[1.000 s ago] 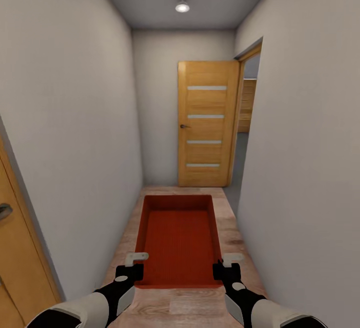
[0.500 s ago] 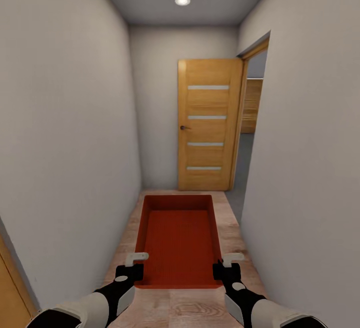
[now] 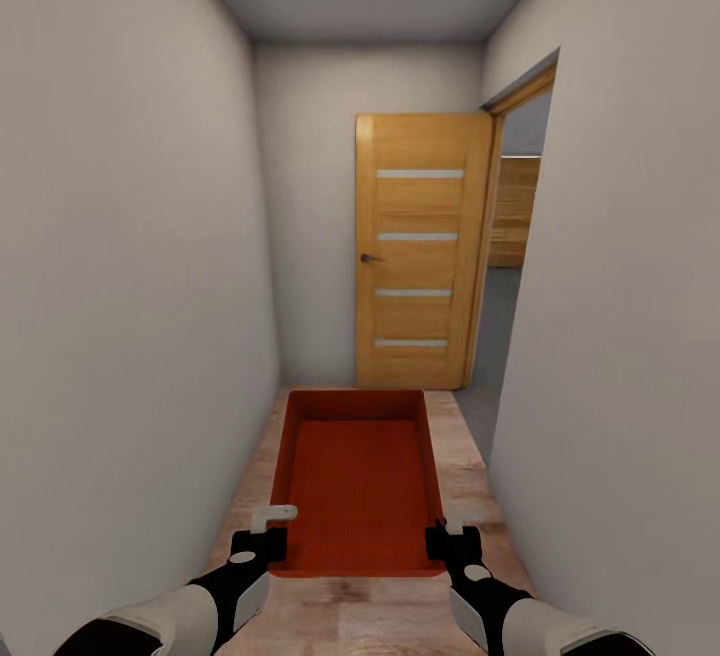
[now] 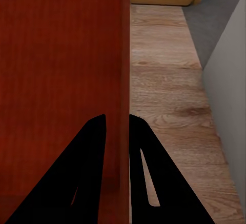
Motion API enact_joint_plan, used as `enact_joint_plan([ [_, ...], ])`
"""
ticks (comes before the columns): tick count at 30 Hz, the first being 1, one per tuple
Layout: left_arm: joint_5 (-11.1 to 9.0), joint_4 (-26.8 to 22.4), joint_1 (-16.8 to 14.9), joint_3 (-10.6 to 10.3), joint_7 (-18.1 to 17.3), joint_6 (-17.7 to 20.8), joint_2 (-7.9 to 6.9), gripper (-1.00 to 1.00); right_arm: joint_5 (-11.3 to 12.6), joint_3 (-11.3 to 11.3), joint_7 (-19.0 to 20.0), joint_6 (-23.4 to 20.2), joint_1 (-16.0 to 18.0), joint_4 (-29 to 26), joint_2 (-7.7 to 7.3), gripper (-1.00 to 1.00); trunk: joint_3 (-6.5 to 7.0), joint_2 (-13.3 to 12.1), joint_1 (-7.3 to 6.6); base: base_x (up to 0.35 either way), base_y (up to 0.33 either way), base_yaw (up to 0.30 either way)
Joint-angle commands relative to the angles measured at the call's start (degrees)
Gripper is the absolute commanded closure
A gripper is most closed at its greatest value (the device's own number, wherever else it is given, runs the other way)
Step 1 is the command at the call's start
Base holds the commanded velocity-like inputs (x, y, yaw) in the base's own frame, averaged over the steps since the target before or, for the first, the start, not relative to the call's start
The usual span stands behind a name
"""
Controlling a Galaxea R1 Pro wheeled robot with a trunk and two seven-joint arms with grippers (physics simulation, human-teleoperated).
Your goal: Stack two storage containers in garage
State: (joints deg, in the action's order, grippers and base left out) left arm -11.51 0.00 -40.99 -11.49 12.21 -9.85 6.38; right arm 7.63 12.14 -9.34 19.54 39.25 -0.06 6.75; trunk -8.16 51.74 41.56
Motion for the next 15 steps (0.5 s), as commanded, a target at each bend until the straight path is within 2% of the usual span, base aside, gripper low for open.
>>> enact_joint_plan([
  [1, 0.7, -0.2, -0.1, 0.4, 0.4, -3.1, -0.58, 1.0, 0.4, -2.3, 0.1, 0.1, 0.0, 0.1, -0.07, 1.0, -0.09, 0.1, 0.04, 0.322, 0.0, 0.0],
  [15, 0.7, -0.2, -0.1, 0.4, 0.4, -3.2, -0.58, 1.0, 0.4, -2.3, 0.1, 0.1, 0.0, 0.1, -0.07, 1.0, -0.09, 0.1, 0.04, 0.322, 0.0, 0.0],
])
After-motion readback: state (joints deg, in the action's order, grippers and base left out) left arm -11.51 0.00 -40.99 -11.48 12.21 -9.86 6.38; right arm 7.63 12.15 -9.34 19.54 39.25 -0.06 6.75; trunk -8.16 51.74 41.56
